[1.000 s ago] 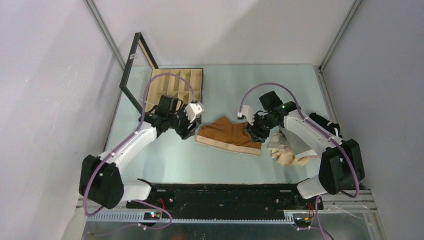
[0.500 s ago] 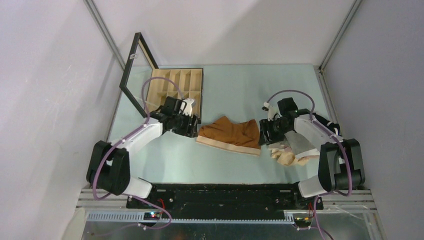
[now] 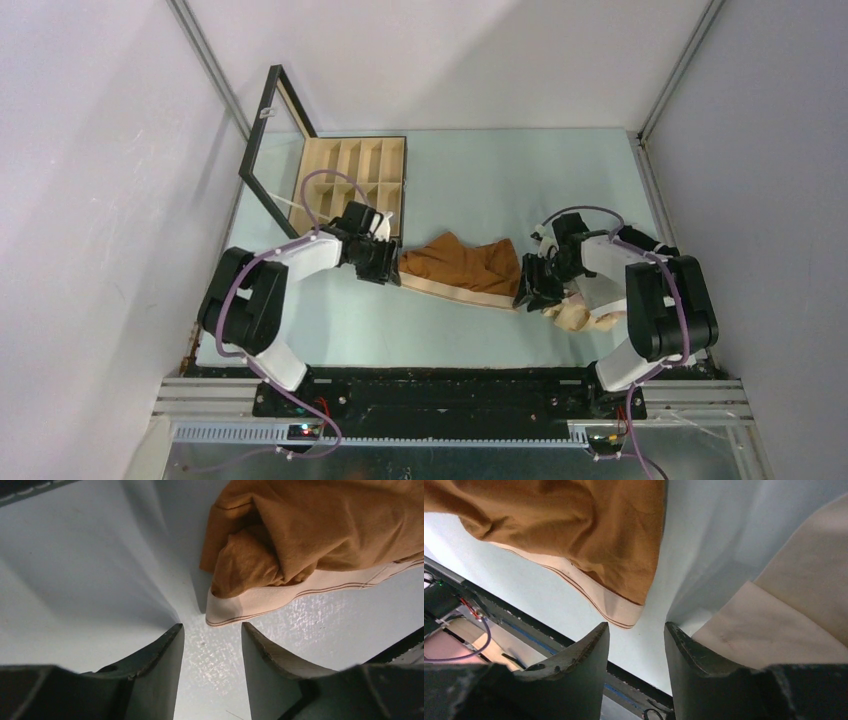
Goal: Roll the underwear
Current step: Flatten out the underwear at the center of the board.
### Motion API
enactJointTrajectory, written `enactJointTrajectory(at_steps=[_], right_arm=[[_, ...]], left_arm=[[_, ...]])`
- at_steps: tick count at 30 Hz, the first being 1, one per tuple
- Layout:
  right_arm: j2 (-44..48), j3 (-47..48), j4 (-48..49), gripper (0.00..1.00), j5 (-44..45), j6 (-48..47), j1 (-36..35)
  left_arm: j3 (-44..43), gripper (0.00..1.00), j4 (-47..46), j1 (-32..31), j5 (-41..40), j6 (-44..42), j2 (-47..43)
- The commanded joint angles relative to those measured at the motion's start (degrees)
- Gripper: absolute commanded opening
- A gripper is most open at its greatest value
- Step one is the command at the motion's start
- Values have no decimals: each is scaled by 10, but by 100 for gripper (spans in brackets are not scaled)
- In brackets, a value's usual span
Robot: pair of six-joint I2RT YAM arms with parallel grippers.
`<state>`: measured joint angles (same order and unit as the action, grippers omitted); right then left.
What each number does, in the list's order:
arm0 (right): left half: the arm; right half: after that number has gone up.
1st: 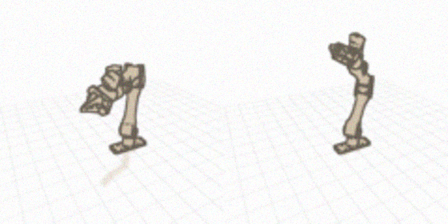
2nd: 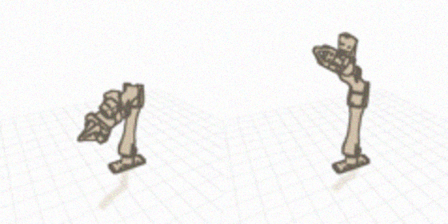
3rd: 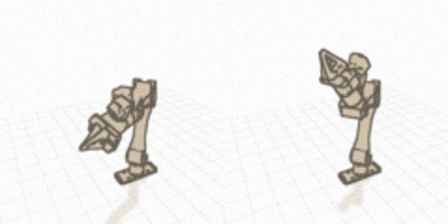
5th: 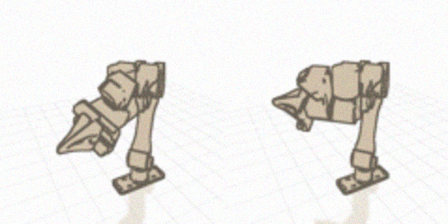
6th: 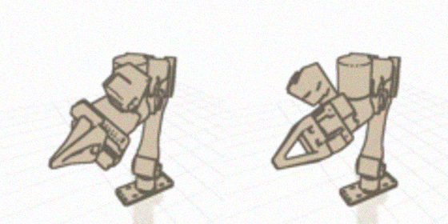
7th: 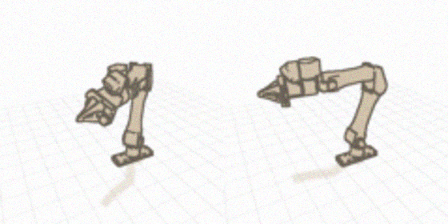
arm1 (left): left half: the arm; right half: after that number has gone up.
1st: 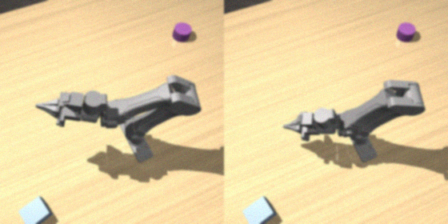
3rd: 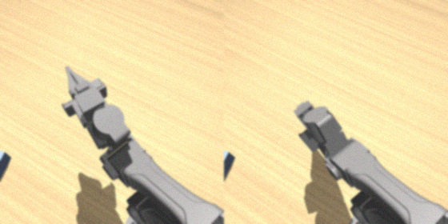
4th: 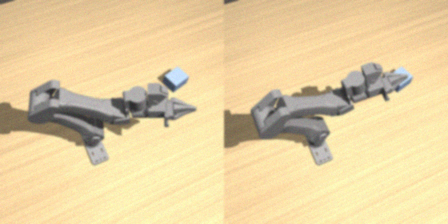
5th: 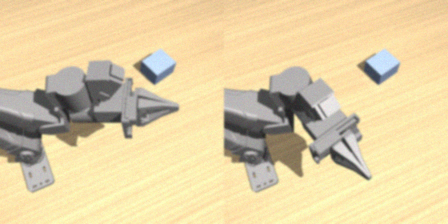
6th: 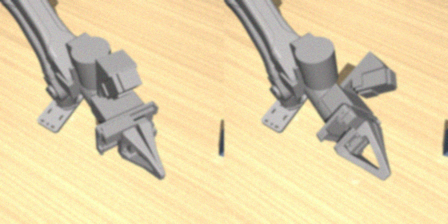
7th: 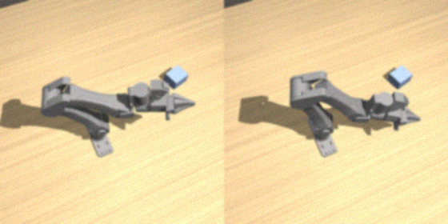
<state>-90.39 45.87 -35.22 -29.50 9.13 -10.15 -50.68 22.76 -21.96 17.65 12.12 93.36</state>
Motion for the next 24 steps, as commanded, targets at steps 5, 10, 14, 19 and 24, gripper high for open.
enactJointTrajectory(at_steps=[5, 10, 14, 19, 24], right_arm=[[-29, -2, 41, 40, -7, 29, -4], [-35, -9, 59, 32, 2, 44, -19], [-31, -8, 60, 12, 4, 44, -17], [24, 23, -14, 0, -44, 12, 11], [112, 62, -143, 0, -125, -21, 41]], left_arm=[[-6, 46, -24, 1, 39, 28, 24], [-6, 32, -33, 2, 40, 28, 29], [-10, 4, -33, 2, 45, 14, 17], [-39, 0, 54, 10, 82, -30, -44], [-59, 0, 141, 14, 164, -112, -180]])
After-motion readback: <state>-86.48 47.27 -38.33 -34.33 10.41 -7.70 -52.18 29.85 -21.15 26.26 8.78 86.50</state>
